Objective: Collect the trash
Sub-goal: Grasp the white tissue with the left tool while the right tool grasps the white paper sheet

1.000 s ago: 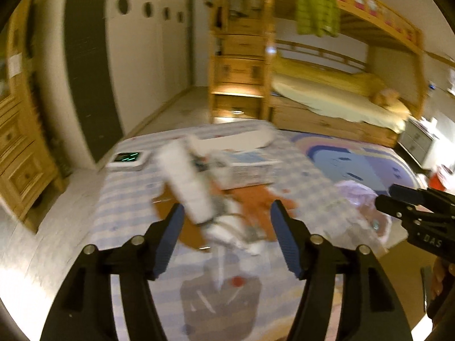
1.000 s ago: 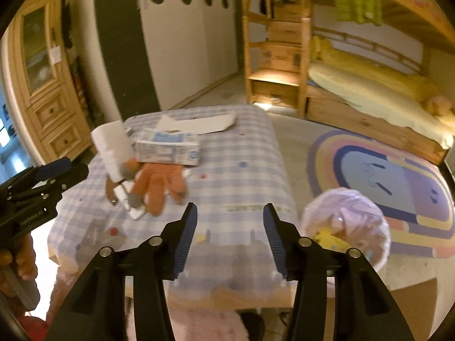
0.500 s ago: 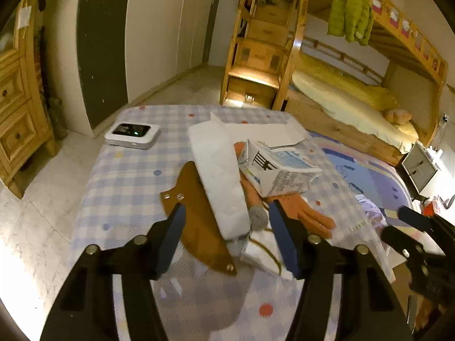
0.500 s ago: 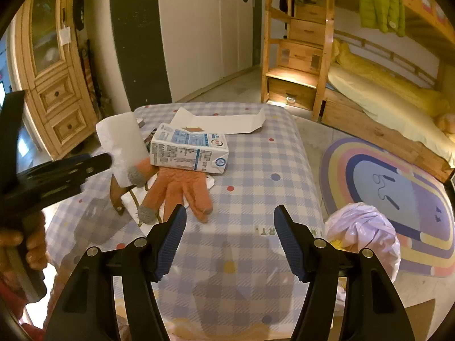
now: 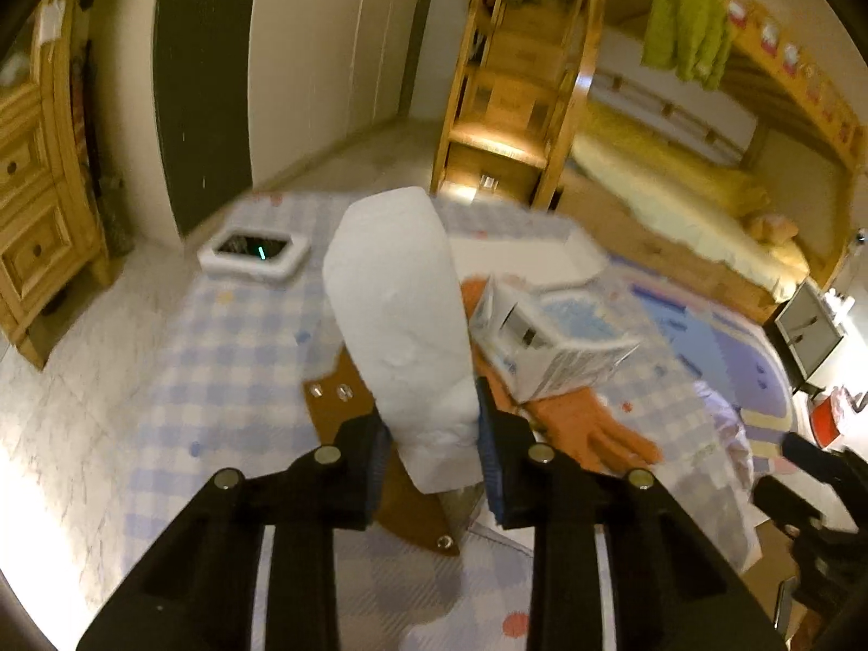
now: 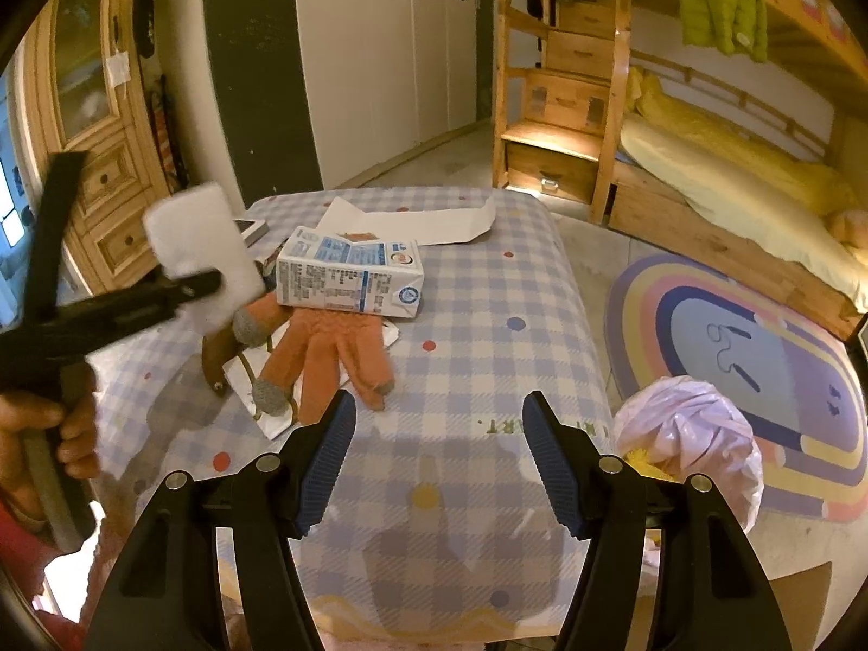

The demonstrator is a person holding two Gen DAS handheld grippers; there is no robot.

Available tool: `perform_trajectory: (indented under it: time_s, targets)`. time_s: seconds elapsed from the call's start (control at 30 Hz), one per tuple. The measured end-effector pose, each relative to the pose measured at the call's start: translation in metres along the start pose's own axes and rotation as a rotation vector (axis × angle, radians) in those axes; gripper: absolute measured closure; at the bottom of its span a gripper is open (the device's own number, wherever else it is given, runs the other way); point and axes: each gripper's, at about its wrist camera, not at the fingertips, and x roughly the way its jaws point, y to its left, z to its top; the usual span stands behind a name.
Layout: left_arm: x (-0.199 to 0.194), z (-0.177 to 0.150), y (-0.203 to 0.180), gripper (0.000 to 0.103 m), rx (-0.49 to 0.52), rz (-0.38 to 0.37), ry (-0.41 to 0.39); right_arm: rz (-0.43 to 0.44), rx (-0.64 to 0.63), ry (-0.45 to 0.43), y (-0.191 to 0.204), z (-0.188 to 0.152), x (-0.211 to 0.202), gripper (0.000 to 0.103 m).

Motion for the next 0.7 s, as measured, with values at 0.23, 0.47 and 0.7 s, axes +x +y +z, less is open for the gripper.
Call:
perform_trajectory:
  time_s: [0.23, 0.47, 0.7]
  targets:
    - [-0.045, 0.007, 0.008, 0.076, 0.062, 0.065, -0.1, 0.022, -0.016, -0.01, 0.008, 0.015, 0.013, 0.036]
    - [-0.027, 0.026, 0.013, 0.076, 0.066, 0.088, -0.098, 0.006, -0.01, -0.038, -0.005, 0.058, 0.04, 0.036]
    - [0.014, 0.046, 0.016, 0.076, 0.065, 0.099, -0.064, 0.006, 0.061, -0.011, -0.036, 0.102, 0.099, 0.044]
